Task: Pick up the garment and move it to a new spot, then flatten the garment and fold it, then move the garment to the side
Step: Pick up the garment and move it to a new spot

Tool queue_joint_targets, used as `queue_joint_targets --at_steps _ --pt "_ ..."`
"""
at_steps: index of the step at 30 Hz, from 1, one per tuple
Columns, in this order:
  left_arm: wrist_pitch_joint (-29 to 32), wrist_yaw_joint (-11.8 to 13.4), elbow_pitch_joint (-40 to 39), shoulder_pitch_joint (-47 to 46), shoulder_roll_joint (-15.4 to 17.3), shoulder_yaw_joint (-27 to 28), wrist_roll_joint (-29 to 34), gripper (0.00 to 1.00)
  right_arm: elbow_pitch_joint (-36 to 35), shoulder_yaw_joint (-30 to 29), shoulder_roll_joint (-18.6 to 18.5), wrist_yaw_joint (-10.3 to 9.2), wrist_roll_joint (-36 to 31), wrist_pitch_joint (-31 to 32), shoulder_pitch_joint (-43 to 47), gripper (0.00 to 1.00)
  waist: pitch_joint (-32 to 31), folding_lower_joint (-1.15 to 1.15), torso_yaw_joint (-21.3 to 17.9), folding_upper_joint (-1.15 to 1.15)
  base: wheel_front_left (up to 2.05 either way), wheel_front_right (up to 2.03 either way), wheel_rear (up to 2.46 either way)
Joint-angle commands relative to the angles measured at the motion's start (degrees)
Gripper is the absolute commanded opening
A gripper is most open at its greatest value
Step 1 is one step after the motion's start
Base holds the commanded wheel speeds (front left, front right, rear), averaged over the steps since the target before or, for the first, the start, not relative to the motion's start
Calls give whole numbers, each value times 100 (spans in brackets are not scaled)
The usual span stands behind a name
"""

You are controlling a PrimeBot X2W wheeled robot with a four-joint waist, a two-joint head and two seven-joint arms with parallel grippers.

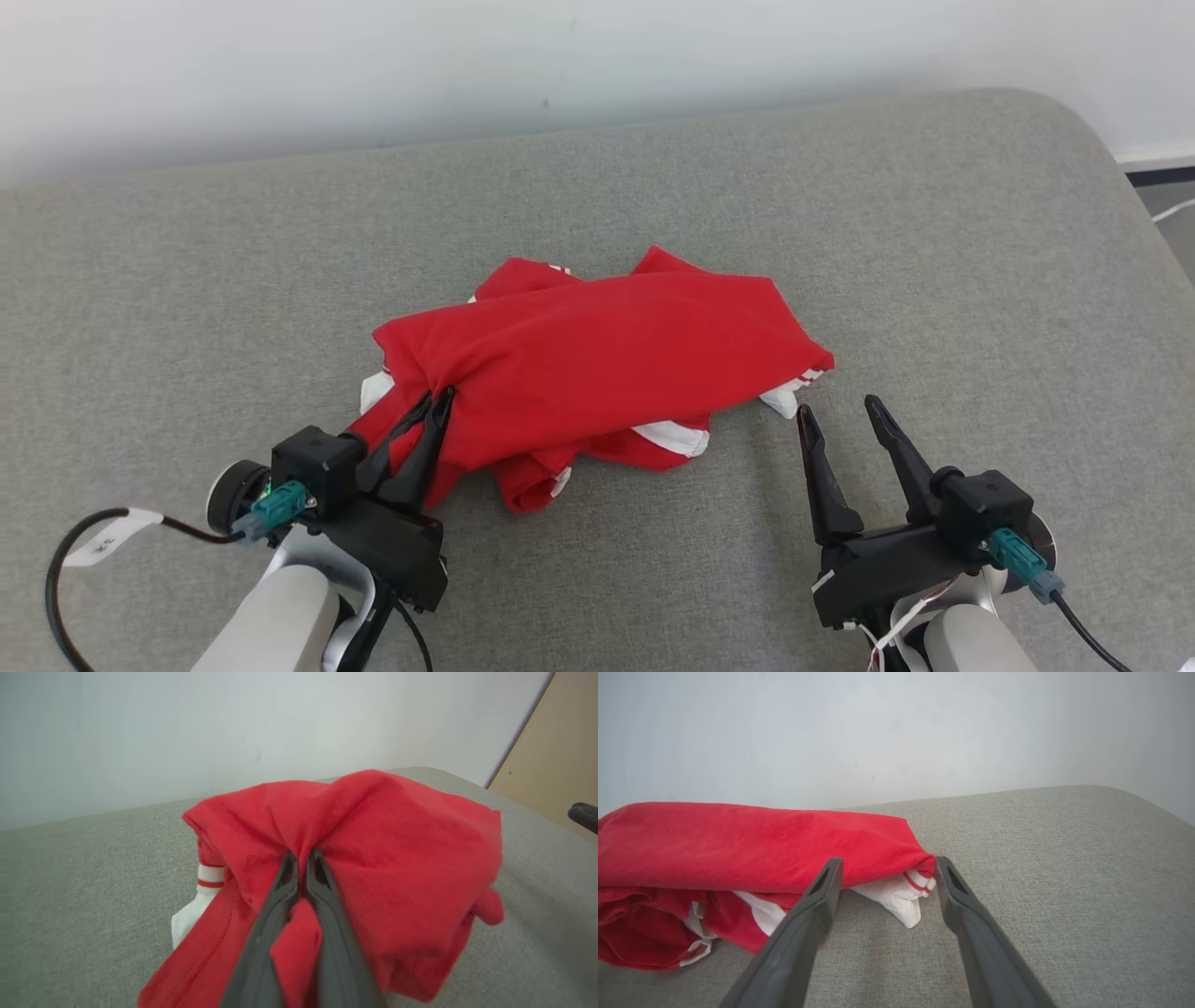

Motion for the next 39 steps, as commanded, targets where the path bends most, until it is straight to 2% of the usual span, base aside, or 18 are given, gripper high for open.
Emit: queue_joint_targets --at_steps 1,3,4,5,6,11,22,31,39 --pt "-149 19 105 26 -29 5 -12 0 8 14 -34 0 39 -4 39 100 -79 0 65 0 0 0 0" --pt "-262 32 192 -23 -90 2 32 0 19 25 -45 0 55 -4 67 100 -135 0 107 0 0 0 0" --pt "-295 38 233 -42 -104 -15 73 68 30 35 -47 0 63 -4 74 100 -158 0 126 0 0 0 0" --pt "-325 33 262 -41 -122 -25 79 93 42 48 -52 0 73 -4 75 100 -181 0 145 0 0 0 0" --pt "-372 51 270 -23 -167 13 99 100 54 77 -45 0 89 -4 89 100 -213 0 175 0 0 0 0" --pt "-443 139 156 205 -260 116 84 100 80 47 -77 0 123 -4 169 100 -301 0 267 0 0 0 0" --pt "-454 310 -807 1183 -348 453 294 100 119 97 -132 0 195 -4 272 100 -561 0 415 0 0 0 0" --pt "-455 254 -873 1651 -380 669 332 100 118 132 -160 0 221 -4 269 100 -633 0 457 0 0 0 0" --pt "-449 96 -503 1468 -367 625 347 100 109 196 -174 0 264 -4 176 100 -506 0 253 0 0 0 0"
